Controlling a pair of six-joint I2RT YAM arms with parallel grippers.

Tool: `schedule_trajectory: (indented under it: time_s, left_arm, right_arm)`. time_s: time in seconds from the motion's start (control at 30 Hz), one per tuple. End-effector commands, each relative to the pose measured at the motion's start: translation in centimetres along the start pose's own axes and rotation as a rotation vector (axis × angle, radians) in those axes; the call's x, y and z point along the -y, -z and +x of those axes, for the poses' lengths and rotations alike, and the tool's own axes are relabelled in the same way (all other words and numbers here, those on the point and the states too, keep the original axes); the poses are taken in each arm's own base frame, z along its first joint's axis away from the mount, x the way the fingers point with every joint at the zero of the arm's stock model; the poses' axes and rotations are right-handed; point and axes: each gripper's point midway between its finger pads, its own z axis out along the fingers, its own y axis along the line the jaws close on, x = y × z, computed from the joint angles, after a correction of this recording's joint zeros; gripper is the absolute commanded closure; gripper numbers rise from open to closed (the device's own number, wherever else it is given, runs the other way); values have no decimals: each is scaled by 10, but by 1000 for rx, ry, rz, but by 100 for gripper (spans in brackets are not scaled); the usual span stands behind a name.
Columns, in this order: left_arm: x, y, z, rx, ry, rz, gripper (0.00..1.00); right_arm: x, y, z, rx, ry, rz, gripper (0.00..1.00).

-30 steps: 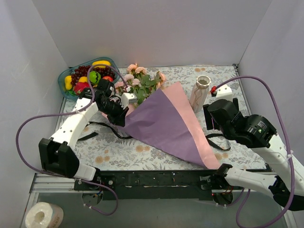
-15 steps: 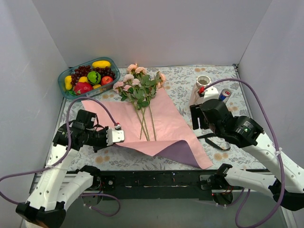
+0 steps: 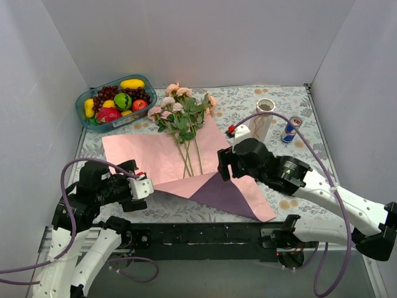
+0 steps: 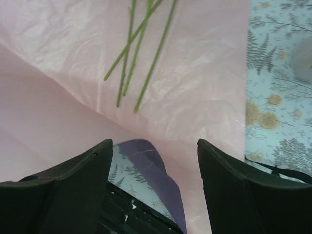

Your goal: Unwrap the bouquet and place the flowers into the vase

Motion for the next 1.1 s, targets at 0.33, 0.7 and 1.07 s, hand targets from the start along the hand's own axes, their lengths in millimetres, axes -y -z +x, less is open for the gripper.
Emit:
schedule_trajectory:
  time_s: [0.33, 0.7, 1.07]
  left_arm:
    - [-68, 42, -90, 231, 234, -189, 2]
    - [-214, 79, -143, 433, 654, -658, 2]
    - [-193, -3, -100, 231, 764, -454, 2]
  right_arm:
    - [-109, -11, 22, -27, 74, -202, 25]
    - [-177, 38, 71, -104, 222, -436, 20]
    - [-193, 128, 32, 28, 168, -606, 7]
